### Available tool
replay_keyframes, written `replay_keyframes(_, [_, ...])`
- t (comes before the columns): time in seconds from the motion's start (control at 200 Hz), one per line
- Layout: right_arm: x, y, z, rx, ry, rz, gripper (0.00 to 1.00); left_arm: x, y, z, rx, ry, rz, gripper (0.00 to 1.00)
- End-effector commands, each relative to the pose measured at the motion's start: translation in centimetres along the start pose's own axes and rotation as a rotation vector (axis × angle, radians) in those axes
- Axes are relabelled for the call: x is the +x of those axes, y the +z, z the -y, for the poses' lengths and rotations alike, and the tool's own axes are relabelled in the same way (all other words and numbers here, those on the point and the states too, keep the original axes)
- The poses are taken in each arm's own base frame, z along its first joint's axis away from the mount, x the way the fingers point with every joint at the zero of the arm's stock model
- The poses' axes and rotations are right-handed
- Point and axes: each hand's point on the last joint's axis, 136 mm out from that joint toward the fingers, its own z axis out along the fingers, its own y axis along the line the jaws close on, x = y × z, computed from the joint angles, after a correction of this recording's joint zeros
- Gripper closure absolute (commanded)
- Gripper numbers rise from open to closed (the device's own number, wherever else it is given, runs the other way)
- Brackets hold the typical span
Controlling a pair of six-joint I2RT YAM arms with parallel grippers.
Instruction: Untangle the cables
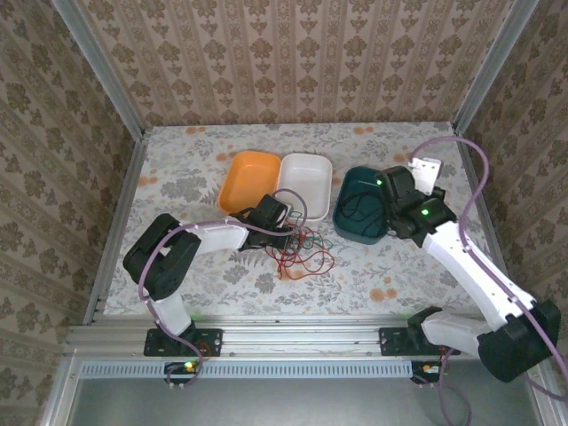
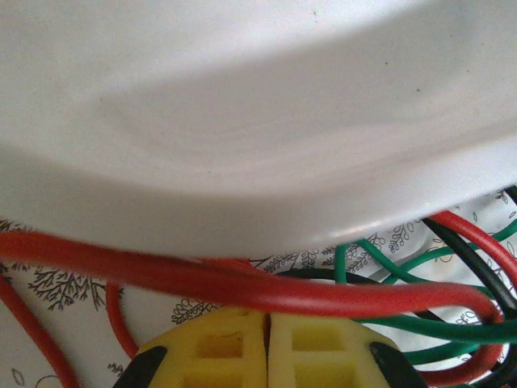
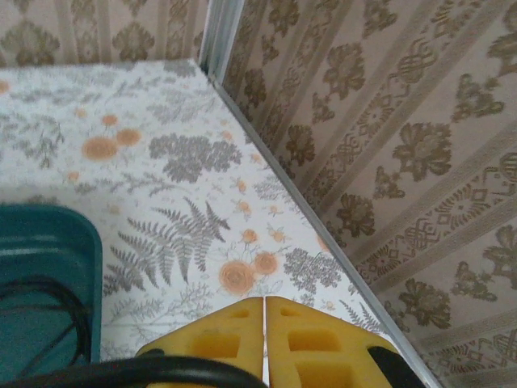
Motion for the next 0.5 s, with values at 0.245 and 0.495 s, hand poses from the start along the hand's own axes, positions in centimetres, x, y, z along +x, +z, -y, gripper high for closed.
replay_keyframes(0.245, [2.0, 2.1, -9.9, -0.265, -0.001, -0.042, 1.0, 7.6, 1.4, -2.6, -0.096, -0.012, -0.248, 1.0])
replay_keyframes(0.495, [0.1, 5.3, -12.1, -0.243, 0.035, -0.066, 1.0, 7.4, 1.1, -2.7, -0.105, -0.003, -0.248, 1.0])
